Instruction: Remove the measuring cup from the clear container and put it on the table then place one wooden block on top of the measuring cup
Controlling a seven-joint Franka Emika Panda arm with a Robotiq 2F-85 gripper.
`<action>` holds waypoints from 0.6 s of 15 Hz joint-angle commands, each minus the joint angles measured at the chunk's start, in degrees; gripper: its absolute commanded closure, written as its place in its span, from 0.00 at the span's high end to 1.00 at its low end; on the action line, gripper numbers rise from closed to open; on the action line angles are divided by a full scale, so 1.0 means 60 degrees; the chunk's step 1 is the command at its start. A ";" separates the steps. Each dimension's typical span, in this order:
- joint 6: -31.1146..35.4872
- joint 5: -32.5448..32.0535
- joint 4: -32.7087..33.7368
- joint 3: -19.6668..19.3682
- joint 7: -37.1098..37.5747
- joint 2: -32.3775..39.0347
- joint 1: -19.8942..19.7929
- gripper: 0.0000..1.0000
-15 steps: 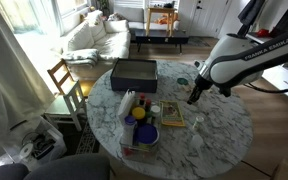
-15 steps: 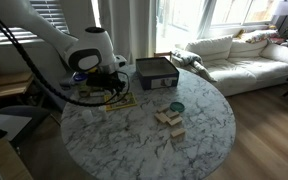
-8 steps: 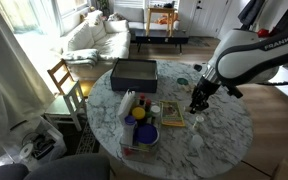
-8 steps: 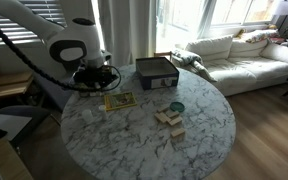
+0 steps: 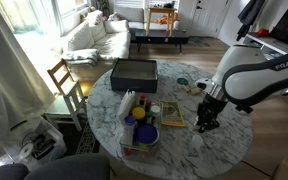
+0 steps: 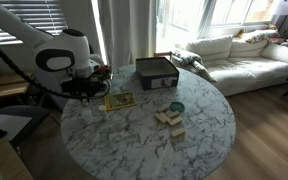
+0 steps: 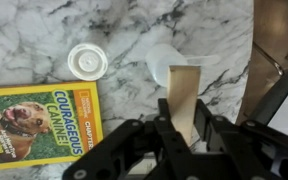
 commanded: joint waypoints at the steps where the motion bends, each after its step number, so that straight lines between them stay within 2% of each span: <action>1: 0.0299 0.0129 -0.0454 -0.0312 -0.0136 -0.0090 0.0309 0.07; 4: 0.0479 0.0311 -0.0449 -0.0319 -0.0188 0.0109 0.0397 0.07; 9: 0.0829 -0.0039 -0.0369 -0.0297 0.0249 0.0454 0.0485 0.07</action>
